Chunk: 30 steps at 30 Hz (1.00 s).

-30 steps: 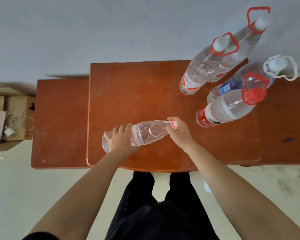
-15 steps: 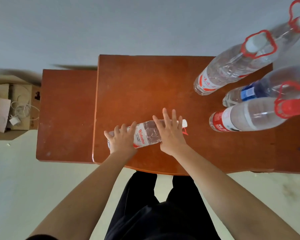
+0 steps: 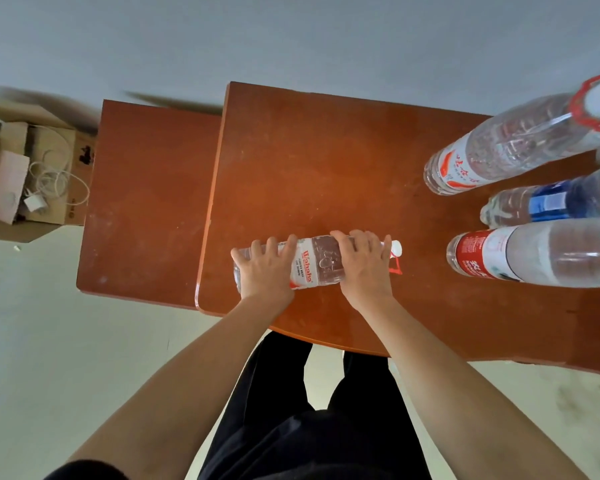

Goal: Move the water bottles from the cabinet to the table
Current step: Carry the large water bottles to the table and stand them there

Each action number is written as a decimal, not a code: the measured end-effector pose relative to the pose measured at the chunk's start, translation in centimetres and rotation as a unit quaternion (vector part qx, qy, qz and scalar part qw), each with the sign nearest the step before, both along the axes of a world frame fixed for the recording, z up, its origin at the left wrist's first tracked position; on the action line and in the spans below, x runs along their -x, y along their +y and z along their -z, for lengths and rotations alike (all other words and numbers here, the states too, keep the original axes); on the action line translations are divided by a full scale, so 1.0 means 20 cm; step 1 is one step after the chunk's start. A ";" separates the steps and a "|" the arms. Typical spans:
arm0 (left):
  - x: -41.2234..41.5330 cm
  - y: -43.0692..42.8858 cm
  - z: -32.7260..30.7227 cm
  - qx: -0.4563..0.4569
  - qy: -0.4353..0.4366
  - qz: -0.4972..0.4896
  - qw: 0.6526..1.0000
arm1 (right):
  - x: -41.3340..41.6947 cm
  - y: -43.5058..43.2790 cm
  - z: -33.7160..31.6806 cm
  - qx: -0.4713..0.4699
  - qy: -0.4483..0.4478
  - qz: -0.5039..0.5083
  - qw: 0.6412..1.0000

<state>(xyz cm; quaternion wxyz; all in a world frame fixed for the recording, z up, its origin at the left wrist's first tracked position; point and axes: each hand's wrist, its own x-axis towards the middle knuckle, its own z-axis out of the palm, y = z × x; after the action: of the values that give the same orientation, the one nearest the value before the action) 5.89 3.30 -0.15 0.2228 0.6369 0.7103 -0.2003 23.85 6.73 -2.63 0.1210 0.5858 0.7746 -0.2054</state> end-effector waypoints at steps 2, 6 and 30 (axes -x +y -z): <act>0.01 0.00 0.00 0.000 -0.004 -0.003 1.000 | 0.00 0.00 -0.01 -0.006 -0.002 -0.003 1.000; 0.02 -0.01 -0.03 -0.010 -0.017 -0.013 1.000 | 0.01 0.01 -0.06 -0.008 0.003 -0.010 1.000; -0.18 -0.90 -1.50 -0.450 0.269 -0.223 0.822 | 0.14 -0.26 -1.43 -0.338 0.348 -0.289 0.825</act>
<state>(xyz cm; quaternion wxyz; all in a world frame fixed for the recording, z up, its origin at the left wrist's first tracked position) 9.40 -14.67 29.95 -0.2498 0.4110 0.8761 0.0332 21.08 1.59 26.02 -0.3086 0.2293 0.9199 -0.0769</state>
